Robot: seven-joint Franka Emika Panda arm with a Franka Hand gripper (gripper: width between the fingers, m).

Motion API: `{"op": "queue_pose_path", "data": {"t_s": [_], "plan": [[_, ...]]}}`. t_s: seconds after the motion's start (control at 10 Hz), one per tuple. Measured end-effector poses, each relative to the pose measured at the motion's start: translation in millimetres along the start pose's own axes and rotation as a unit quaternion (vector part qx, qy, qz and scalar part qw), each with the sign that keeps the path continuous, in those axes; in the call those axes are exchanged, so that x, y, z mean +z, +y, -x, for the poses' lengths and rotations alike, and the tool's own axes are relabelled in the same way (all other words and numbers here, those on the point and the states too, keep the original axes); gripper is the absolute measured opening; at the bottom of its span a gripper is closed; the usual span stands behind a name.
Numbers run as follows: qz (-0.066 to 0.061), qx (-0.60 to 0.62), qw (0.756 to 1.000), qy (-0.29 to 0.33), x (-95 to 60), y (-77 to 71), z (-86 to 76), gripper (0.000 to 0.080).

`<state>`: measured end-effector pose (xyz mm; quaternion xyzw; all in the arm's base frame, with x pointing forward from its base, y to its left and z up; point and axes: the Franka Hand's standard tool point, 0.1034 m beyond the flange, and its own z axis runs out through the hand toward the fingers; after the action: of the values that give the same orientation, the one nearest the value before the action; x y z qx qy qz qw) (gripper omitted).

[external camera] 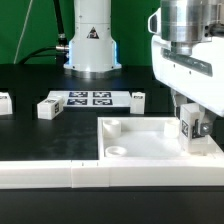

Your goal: Assemble one leg

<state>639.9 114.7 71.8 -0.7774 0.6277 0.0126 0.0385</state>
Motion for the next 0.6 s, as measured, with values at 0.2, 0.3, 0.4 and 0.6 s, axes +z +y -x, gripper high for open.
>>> {"op": "queue_pose_path", "data": {"t_s": [0.2, 0.3, 0.4, 0.6], "plan": [[-0.001, -0.032, 0.999, 0.0, -0.8, -1.0, 0.8, 0.0625], [-0.001, -0.127, 0.992, 0.002, -1.0, -1.4, 0.5, 0.0642], [-0.001, -0.183, 0.983, 0.002, -0.5, -1.3, 0.3, 0.0642], [0.0, -0.288, 0.958, 0.003, -1.0, -1.9, 0.4, 0.0648]]}}
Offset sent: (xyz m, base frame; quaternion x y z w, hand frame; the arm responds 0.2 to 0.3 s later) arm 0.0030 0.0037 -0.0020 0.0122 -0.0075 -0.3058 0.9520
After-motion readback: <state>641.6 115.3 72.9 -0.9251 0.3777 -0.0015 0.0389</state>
